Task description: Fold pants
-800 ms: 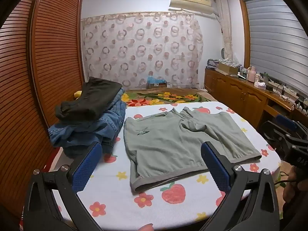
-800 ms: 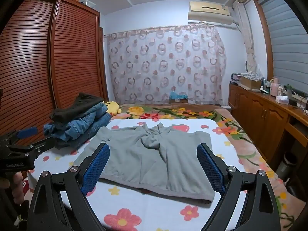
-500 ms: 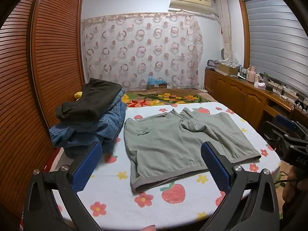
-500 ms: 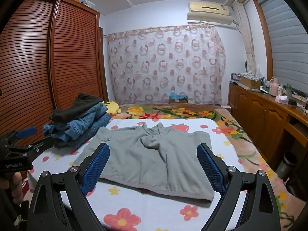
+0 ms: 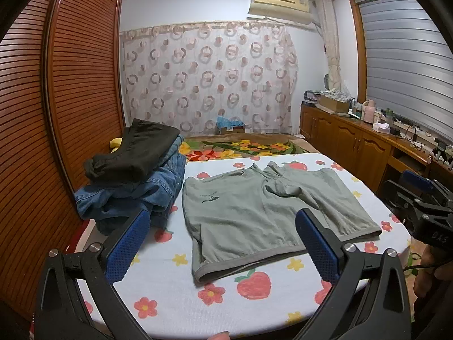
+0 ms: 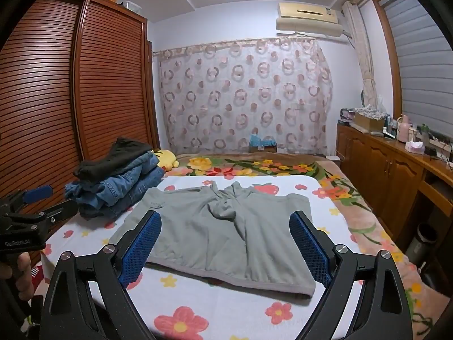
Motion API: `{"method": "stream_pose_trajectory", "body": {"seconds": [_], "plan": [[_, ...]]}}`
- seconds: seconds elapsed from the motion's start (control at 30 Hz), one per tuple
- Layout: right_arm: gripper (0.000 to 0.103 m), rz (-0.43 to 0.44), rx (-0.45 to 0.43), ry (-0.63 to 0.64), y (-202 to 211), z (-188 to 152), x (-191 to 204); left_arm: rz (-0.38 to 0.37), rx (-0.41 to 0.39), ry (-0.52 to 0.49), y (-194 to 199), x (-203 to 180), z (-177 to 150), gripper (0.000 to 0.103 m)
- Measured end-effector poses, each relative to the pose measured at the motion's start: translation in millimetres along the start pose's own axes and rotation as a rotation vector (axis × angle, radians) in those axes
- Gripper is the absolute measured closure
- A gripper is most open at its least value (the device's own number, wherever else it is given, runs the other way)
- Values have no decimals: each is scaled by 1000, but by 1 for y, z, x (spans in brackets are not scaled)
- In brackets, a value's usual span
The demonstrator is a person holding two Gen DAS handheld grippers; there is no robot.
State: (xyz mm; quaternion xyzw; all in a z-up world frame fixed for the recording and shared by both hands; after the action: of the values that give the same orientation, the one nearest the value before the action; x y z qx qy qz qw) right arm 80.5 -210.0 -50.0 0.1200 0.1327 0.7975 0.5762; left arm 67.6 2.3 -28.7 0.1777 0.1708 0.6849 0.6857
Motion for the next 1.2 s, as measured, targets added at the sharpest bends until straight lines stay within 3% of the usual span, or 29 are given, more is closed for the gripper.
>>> {"method": "stream_pose_trajectory", "body": {"seconds": [1.2], "plan": [[10, 3, -5, -3, 2, 5, 1, 2, -17, 0, 11, 1, 8, 0]]}}
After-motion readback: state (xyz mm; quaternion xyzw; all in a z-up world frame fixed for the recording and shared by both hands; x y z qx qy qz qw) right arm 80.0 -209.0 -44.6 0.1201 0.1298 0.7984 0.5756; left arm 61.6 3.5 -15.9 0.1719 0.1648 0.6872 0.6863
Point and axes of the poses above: each gripper's, at about its wrist camera, not at the fingertips, and y roughly against the way its jaws point, x to its left, z to its top, the point moved 8 cm from there along -y, roughly the way its jaws point, and after that the axes turned 3 degrees about x, right-handed, at the moved point
